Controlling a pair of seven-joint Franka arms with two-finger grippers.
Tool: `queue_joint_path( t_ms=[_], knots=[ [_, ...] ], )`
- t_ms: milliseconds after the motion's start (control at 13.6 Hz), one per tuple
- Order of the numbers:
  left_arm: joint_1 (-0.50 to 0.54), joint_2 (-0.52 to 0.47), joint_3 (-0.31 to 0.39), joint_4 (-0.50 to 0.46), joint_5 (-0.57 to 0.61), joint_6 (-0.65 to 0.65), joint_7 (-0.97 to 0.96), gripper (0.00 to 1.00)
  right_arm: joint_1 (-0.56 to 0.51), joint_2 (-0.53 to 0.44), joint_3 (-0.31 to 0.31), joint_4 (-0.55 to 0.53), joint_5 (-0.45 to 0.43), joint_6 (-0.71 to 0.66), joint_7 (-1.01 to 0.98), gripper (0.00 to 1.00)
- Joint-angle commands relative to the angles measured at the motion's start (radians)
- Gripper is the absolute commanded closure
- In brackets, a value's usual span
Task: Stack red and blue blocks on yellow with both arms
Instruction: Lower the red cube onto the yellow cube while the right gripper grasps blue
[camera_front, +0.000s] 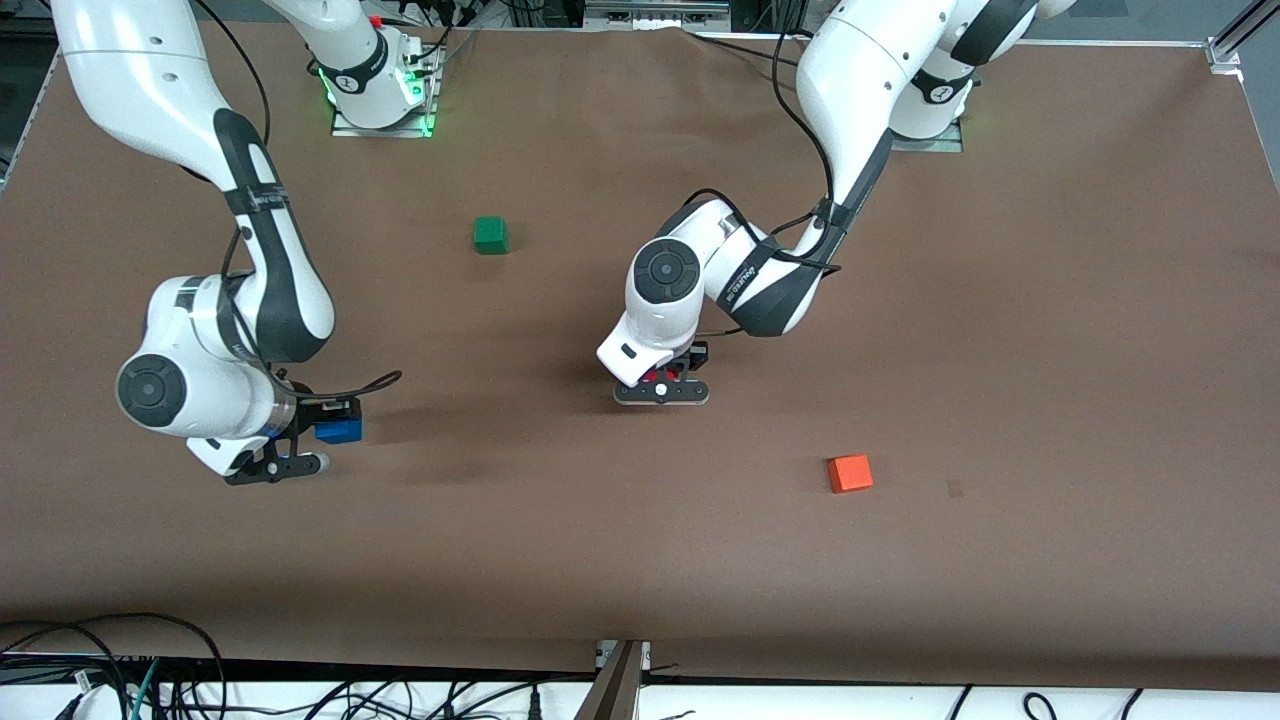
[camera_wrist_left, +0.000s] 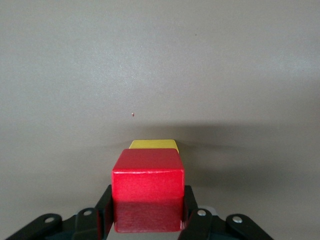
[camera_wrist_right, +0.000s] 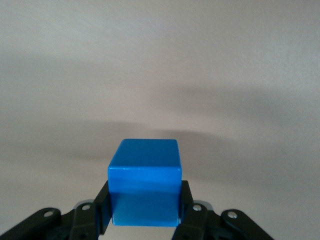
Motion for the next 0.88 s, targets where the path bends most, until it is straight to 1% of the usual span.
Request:
queue_joint_path(
  t_ms=[0,147,367,588,661,734,808],
  knots=[
    [-0.016,0.031,0.014,0.041,0.008,-0.02,-0.016,1.0,0.018,-0.001,0.006,0.107,0.074,-0.125,0.016,0.55],
    [-0.016,0.031,0.014,0.041,0.008,-0.02,-0.016,1.0,0.035,0.0,0.006,0.151,0.094,-0.174,0.054,0.55],
    [-0.027,0.032,0.014,0.04,0.009,-0.02,-0.037,1.0,0.077,0.0,0.012,0.19,0.097,-0.199,0.155,0.55],
    [-0.027,0.034,0.014,0.04,0.009,-0.02,-0.039,1.0,0.113,-0.001,0.014,0.205,0.099,-0.2,0.229,0.55],
    [-0.027,0.034,0.015,0.04,0.011,-0.02,-0.039,0.94,0.12,0.0,0.014,0.213,0.099,-0.199,0.247,0.55],
    [-0.025,0.034,0.015,0.04,0.011,-0.018,-0.037,0.55,0.128,0.0,0.014,0.213,0.098,-0.197,0.261,0.55],
    [-0.024,0.035,0.015,0.04,0.012,-0.018,-0.033,0.01,0.131,0.0,0.014,0.213,0.097,-0.196,0.267,0.55]
  ],
)
